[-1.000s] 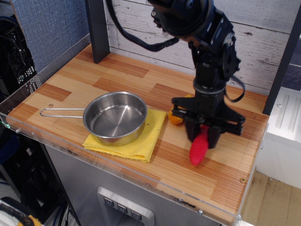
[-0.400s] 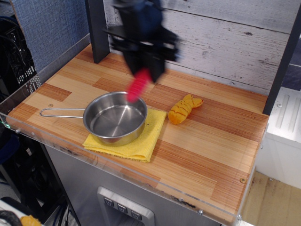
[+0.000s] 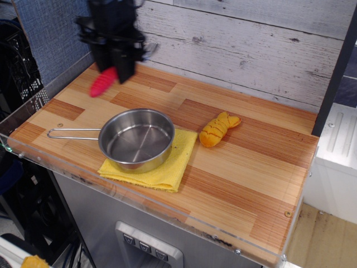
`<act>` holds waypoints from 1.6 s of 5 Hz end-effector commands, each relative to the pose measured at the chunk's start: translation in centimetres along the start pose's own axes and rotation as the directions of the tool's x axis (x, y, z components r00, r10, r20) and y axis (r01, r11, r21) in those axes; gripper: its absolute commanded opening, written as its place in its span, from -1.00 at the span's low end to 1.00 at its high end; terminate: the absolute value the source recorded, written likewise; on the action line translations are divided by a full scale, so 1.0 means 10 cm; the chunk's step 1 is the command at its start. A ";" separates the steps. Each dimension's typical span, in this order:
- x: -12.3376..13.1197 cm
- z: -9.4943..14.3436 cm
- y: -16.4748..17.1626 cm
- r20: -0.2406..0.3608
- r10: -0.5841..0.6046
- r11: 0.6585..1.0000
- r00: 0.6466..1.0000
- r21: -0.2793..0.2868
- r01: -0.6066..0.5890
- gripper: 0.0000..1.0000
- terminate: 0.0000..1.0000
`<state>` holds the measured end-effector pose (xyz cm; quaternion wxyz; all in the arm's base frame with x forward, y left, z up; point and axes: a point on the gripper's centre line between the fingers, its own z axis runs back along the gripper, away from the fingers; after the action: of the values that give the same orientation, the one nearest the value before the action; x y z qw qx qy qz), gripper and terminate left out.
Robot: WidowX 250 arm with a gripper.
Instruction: Place the red fork above and to the right of the silver pot.
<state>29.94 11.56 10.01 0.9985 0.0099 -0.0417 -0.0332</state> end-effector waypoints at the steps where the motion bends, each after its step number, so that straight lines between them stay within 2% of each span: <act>1: 0.37 -0.22 0.53 -0.031 -0.068 0.997 0.997 0.043 0.070 -1.00 -1.00; 2: 0.49 -0.38 0.60 -0.032 -0.106 0.992 0.994 0.061 0.107 -1.00 -1.00; 3: 0.50 -0.61 0.50 -0.017 -0.098 0.994 0.995 0.055 0.099 -1.00 -1.00; 4: 0.47 -0.76 0.35 -0.042 -0.111 0.992 0.993 0.058 0.113 -1.00 -1.00; 5: 0.39 -0.82 0.27 -0.067 -0.084 0.991 0.994 0.099 0.090 -1.00 -1.00; 6: 0.34 -0.90 0.30 -0.104 -0.045 0.994 0.994 0.099 0.055 -1.00 -1.00; 7: 0.29 -0.90 0.36 -0.113 0.014 0.997 0.994 0.074 -0.006 1.00 -1.00; 8: 0.23 -0.76 0.44 -0.078 0.109 0.994 0.991 0.036 -0.107 1.00 -1.00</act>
<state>32.94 15.38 0.88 0.9996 0.0103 0.0151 0.0212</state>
